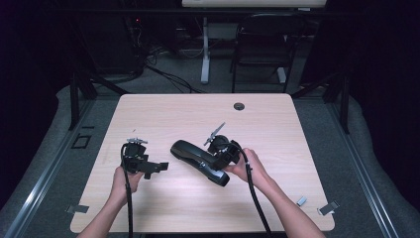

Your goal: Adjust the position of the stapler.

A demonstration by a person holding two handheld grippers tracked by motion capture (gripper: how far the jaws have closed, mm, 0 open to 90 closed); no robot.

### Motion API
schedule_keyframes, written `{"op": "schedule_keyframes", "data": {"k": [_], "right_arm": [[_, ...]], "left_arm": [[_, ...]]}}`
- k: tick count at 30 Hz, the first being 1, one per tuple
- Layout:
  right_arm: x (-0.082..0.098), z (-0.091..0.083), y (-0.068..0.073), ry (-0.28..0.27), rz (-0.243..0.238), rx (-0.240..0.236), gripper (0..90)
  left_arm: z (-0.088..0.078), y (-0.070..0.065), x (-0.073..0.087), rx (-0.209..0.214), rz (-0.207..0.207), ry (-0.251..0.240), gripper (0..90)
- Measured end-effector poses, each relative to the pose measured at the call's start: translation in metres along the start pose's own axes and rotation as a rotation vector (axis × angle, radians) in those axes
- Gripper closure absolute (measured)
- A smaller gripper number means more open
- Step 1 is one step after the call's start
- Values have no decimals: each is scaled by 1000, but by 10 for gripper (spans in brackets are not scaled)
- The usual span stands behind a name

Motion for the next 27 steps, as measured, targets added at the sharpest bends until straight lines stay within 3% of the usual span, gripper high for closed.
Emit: {"op": "schedule_keyframes", "data": {"k": [6,9,15,17,20,22,27], "right_arm": [[-4,1,0,32,-12,7,549],[-12,3,0,15,1,-27,473],[-35,17,3,76,-32,12,448],[-39,22,4,99,-40,37,465],[-41,26,1,110,-48,96,571],[-40,26,1,100,-38,74,576],[-38,26,0,94,-45,69,585]], "left_arm": [[4,1,0,3,0,13,2],[4,2,0,1,-3,12,2],[4,3,0,3,-3,10,2],[4,4,1,5,-3,11,2],[4,4,1,6,-1,13,2],[3,4,1,7,0,11,2],[3,2,1,13,6,14,2]]}}
Point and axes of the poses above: each handheld gripper's, and its own axes: z roughly forward along the jaws, x roughly out of its underside, y roughly to its left, the point moved 7 cm from there along z, roughly forward along the jaws, and after that the axes turned 6 degrees about y, right-handed, at the moved point
